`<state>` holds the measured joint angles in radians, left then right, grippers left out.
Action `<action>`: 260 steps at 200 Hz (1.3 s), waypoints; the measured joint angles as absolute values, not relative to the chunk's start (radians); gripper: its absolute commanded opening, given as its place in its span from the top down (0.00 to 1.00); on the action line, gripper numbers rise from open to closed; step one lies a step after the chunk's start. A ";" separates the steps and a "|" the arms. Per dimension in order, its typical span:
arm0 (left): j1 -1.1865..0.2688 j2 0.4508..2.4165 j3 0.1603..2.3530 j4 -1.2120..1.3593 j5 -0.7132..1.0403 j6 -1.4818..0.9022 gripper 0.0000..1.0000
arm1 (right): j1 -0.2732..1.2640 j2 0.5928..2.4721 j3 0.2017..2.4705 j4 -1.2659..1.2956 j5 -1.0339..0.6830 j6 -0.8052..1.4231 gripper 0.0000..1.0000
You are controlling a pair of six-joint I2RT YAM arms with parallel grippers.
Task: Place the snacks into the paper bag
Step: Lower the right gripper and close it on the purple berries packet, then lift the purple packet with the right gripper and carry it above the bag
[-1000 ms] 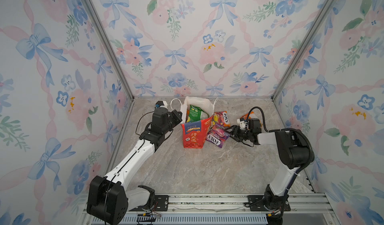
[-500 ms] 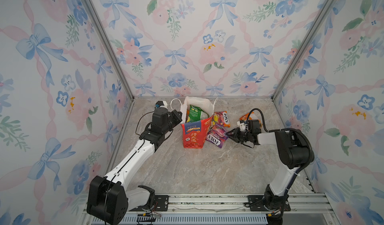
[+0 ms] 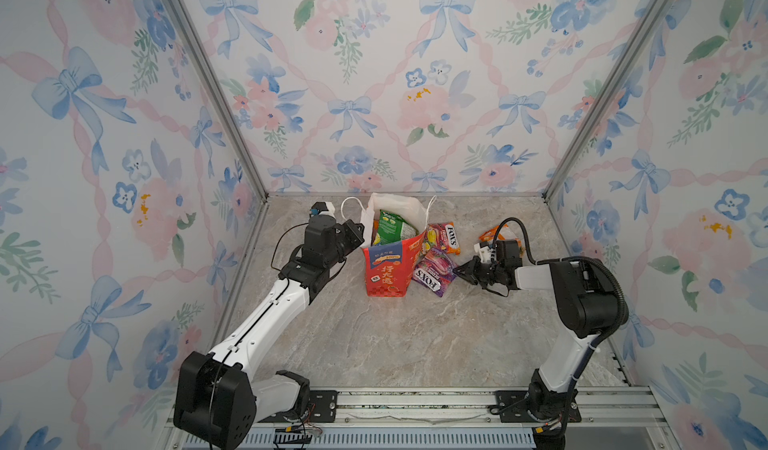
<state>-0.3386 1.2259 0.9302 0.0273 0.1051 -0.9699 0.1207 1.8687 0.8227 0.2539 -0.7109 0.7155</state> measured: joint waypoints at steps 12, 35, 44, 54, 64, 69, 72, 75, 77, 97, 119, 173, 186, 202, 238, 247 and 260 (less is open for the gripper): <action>-0.339 1.226 0.930 0.027 0.105 -0.970 0.93 | 0.119 1.869 0.823 0.255 -0.714 0.716 1.00; -0.339 1.226 0.930 0.027 0.105 -0.970 0.93 | 0.107 1.869 0.812 0.282 -0.735 0.734 1.00; -0.339 1.226 0.930 0.027 0.105 -0.970 0.93 | 0.100 1.869 0.802 0.307 -0.757 0.751 1.00; -0.339 1.226 0.930 0.027 0.105 -0.970 0.93 | 0.093 1.869 0.791 0.338 -0.781 0.773 1.00; -0.339 1.226 0.930 0.027 0.105 -0.970 0.93 | 0.084 1.869 0.781 0.375 -0.810 0.803 1.00; -0.339 1.226 0.930 0.027 0.105 -0.970 0.93 | 0.080 1.869 0.777 0.392 -0.820 0.816 1.00; -0.339 1.226 0.930 0.027 0.105 -0.970 0.93 | 0.078 1.869 0.776 0.403 -0.829 0.826 1.00; -0.339 1.226 0.930 0.027 0.105 -0.970 0.93 | 0.077 1.869 0.775 0.411 -0.833 0.833 1.00; -0.339 1.226 0.930 0.027 0.105 -0.970 0.93 | 0.076 1.869 0.774 0.418 -0.839 0.838 1.00; -0.338 1.226 0.930 0.027 0.105 -0.970 0.93 | 0.066 1.866 0.761 0.511 -0.883 0.913 1.00; -0.337 1.226 0.930 0.027 0.105 -0.970 0.93 | 0.056 1.864 0.738 0.671 -0.933 1.044 1.00; -0.336 1.226 0.929 0.027 0.106 -0.970 0.93 | 0.019 1.921 0.719 1.196 -0.996 1.456 1.00; -0.334 1.226 0.929 0.027 0.109 -0.970 0.93 | 0.019 1.918 0.720 1.245 -1.002 1.495 1.00; -0.332 1.226 0.929 0.027 0.109 -0.970 0.93 | 0.019 1.905 0.720 1.271 -1.007 1.536 1.00; -0.332 1.226 0.929 0.027 0.112 -0.970 0.93 | 0.014 1.804 0.741 1.280 -1.019 1.621 1.00; -0.332 1.226 0.929 0.027 0.112 -0.970 0.93 | 0.014 1.763 0.757 1.274 -1.019 1.633 1.00; -0.332 1.226 0.929 0.027 0.112 -0.970 0.93 | 0.014 1.695 0.783 1.252 -1.022 1.637 1.00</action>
<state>-0.3325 1.2259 0.9287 0.0273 0.1123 -0.9695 0.0139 1.6955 0.7834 1.2522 -1.0222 1.6375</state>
